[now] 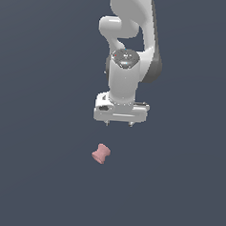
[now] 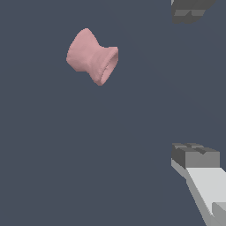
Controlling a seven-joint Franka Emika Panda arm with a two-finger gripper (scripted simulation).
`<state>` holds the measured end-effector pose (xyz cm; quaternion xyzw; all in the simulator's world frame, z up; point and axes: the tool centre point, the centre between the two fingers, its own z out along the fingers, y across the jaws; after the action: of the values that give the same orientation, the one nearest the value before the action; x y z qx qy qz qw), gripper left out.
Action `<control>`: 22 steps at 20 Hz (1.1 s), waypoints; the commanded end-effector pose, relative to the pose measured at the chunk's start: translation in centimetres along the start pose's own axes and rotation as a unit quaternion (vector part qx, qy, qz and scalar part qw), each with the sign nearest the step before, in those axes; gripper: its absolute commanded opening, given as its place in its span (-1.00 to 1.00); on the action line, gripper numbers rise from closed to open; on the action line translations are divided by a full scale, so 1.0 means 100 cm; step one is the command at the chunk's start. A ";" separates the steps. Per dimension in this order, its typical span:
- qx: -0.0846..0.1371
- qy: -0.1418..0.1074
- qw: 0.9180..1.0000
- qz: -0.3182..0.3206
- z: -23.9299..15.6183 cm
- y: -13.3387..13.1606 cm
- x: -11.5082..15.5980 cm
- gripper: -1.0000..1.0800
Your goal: Pick up the object and move it to a goal position.
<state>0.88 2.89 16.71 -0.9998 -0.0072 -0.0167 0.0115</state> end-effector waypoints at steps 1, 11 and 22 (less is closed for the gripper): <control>0.000 0.000 1.000 0.000 0.000 0.000 0.000 0.92; 0.009 0.019 1.000 -0.008 -0.018 -0.020 0.011 0.92; 0.008 0.013 0.999 0.034 -0.006 -0.007 0.023 0.92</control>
<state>2.87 3.93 17.69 -0.9992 0.0156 -0.0309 0.0200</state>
